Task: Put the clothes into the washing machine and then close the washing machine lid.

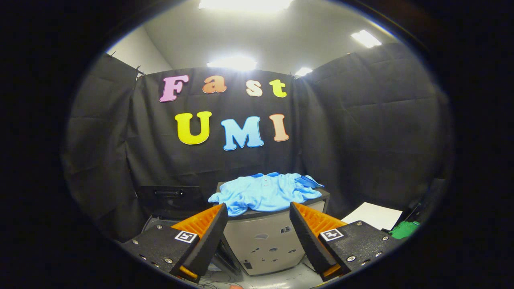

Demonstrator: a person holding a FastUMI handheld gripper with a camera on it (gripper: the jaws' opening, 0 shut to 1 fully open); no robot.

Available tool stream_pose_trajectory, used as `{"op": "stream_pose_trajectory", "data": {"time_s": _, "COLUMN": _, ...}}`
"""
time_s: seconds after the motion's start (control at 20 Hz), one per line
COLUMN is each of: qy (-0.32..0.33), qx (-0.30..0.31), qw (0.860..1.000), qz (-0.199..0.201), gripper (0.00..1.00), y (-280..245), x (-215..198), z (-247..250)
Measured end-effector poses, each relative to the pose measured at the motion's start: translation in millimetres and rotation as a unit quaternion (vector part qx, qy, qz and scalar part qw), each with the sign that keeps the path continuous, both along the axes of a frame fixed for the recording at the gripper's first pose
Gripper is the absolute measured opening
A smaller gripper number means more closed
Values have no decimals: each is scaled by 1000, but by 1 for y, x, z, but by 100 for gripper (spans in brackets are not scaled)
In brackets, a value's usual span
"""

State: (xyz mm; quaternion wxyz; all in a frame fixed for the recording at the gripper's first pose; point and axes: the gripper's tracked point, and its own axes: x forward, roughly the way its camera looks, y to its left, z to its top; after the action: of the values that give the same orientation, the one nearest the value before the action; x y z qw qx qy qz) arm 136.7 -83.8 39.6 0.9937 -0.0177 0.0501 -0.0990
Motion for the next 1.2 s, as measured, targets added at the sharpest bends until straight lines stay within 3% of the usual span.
{"op": "stream_pose_trajectory", "data": {"time_s": 0.75, "qy": 123, "qx": 0, "qw": 992, "qz": 36, "gripper": 96, "y": -58, "x": 206, "z": -30}}
{"op": "stream_pose_trajectory", "data": {"time_s": 1.2, "qy": 212, "qx": 30, "qw": 975, "qz": 59, "gripper": 96, "y": -65, "x": 272, "z": -88}}
